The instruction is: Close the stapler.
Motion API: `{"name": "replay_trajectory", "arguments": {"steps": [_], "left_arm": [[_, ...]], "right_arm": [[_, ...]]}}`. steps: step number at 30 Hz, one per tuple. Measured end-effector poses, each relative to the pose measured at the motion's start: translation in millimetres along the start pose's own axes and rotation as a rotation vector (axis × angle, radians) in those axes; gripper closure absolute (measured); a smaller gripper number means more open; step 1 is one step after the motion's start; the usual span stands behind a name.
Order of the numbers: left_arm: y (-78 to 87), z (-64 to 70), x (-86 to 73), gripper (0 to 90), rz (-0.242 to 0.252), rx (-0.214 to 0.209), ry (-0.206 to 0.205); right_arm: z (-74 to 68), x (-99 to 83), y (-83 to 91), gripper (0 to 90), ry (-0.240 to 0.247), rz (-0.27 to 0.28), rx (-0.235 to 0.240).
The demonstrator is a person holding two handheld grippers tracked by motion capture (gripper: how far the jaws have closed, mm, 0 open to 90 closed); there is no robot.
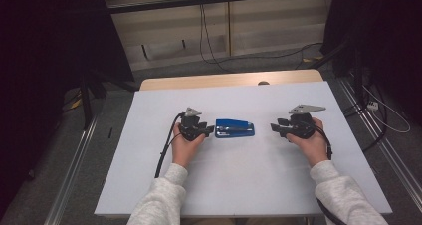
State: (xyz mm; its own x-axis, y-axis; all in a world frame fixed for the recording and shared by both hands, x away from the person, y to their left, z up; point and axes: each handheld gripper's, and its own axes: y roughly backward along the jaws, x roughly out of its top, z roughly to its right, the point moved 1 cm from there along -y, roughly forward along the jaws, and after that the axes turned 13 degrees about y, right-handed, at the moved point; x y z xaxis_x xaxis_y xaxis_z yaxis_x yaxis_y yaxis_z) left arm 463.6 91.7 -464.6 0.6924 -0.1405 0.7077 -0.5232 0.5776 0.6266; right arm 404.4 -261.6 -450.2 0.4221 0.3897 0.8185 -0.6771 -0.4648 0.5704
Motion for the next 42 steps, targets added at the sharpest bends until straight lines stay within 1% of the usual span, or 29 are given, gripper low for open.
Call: {"name": "replay_trajectory", "arguments": {"steps": [1, 2, 3, 4, 5, 7, 8, 9, 10, 11, 12, 14, 16, 18, 22, 23, 25, 26, 27, 29, 31, 32, 33, 36, 38, 40, 42], "left_arm": [[2.5, -1.1, -0.1, 53.2, 0.004, 0.001, -0.011], [4.8, -1.1, -0.4, 51.1, 0.008, -0.006, 0.003], [6.8, -1.5, -0.9, 46.3, 0.014, -0.008, 0.008], [8.7, -1.4, -1.5, 43.3, 0.015, -0.01, 0.008], [11.4, -1.9, -1.7, 42.6, 0.01, -0.009, -0.004], [16.4, -2.2, -2.2, 37.3, 0.02, -0.02, -0.001], [19.3, -2.5, -2.3, 36.8, 0.026, -0.03, 0.0], [22.4, -2.6, -2.3, 36.0, 0.034, -0.033, 0.007], [25.2, -2.6, -2.3, 33.1, 0.046, -0.039, 0.017], [28.3, -2.5, -2.1, 29.5, 0.046, -0.05, 0.023], [31.0, -2.8, -2.3, 28.1, 0.05, -0.061, 0.023], [36.3, -3.3, -3.6, 25.0, 0.047, -0.061, 0.021], [42.1, -3.9, -5.2, 21.9, 0.046, -0.068, 0.03], [48.8, -4.2, -6.7, 21.1, 0.059, -0.079, 0.034], [63.0, -7.3, -10.7, 17.9, 0.084, -0.084, 0.026], [66.1, -8.6, -11.9, 16.9, 0.091, -0.084, 0.029], [71.4, -11.9, -14.1, 15.7, 0.093, -0.076, 0.022], [73.8, -12.7, -15.5, 13.9, 0.098, -0.075, 0.023], [76.7, -14.0, -16.6, 13.9, 0.098, -0.075, 0.012], [82.0, -15.2, -19.5, 13.5, 0.119, -0.079, 0.02], [87.6, -16.6, -21.8, 13.1, 0.117, -0.081, 0.022], [90.2, -17.5, -23.0, 12.8, 0.115, -0.079, 0.014], [92.8, -17.5, -24.3, 12.0, 0.122, -0.075, 0.019], [101.1, -18.8, -27.9, 11.7, 0.143, -0.074, 0.024], [106.7, -20.2, -30.3, 11.4, 0.148, -0.08, 0.014], [111.4, -21.0, -32.8, 10.9, 0.152, -0.074, 0.006], [115.9, -22.0, -35.7, 10.4, 0.155, -0.079, 0.002]], "right_arm": [[0.6, -0.6, 1.7, 55.7, -0.009, 0.008, 0.01], [0.6, -0.7, 3.2, 52.5, -0.019, 0.017, 0.013], [0.4, -0.9, 4.8, 49.9, -0.02, 0.013, 0.015], [-0.1, -0.8, 6.3, 47.9, -0.021, 0.017, 0.015], [-0.5, -0.5, 7.6, 45.4, -0.018, 0.026, 0.017], [-1.9, 0.1, 10.1, 41.2, -0.021, 0.027, 0.018], [-2.6, 0.2, 11.5, 38.9, -0.02, 0.03, 0.019], [-3.7, 0.5, 12.9, 36.6, -0.024, 0.038, 0.024], [-5.0, 0.8, 14.5, 34.5, -0.028, 0.041, 0.023], [-6.3, 0.9, 16.3, 33.9, -0.024, 0.038, 0.024], [-8.0, 1.3, 18.1, 33.2, -0.021, 0.039, 0.031], [-11.7, 1.4, 21.8, 29.7, -0.015, 0.04, 0.038], [-16.4, 0.7, 26.1, 29.3, -0.001, 0.047, 0.054], [-21.8, -1.4, 31.1, 26.8, 0.017, 0.038, 0.057], [-29.0, -7.8, 42.6, 24.6, 0.029, 0.035, 0.072], [-29.4, -9.6, 45.6, 23.2, 0.026, 0.042, 0.077], [-31.0, -13.5, 51.4, 22.7, -0.002, 0.053, 0.088], [-32.1, -15.3, 54.1, 22.1, 0.002, 0.052, 0.086], [-33.7, -16.7, 56.8, 21.8, 0.009, 0.049, 0.085], [-36.3, -19.4, 61.2, 20.8, 0.027, 0.045, 0.08], [-38.6, -22.4, 64.7, 20.3, 0.03, 0.048, 0.082], [-39.7, -23.7, 66.2, 19.6, 0.033, 0.046, 0.083], [-40.7, -24.7, 67.8, 18.5, 0.032, 0.042, 0.081], [-41.0, -26.9, 72.9, 17.2, 0.036, 0.045, 0.073], [-40.9, -28.6, 76.1, 17.2, 0.029, 0.048, 0.075], [-41.4, -30.1, 79.4, 16.9, 0.036, 0.046, 0.073], [-41.8, -31.4, 82.8, 16.9, 0.038, 0.051, 0.077]]}}
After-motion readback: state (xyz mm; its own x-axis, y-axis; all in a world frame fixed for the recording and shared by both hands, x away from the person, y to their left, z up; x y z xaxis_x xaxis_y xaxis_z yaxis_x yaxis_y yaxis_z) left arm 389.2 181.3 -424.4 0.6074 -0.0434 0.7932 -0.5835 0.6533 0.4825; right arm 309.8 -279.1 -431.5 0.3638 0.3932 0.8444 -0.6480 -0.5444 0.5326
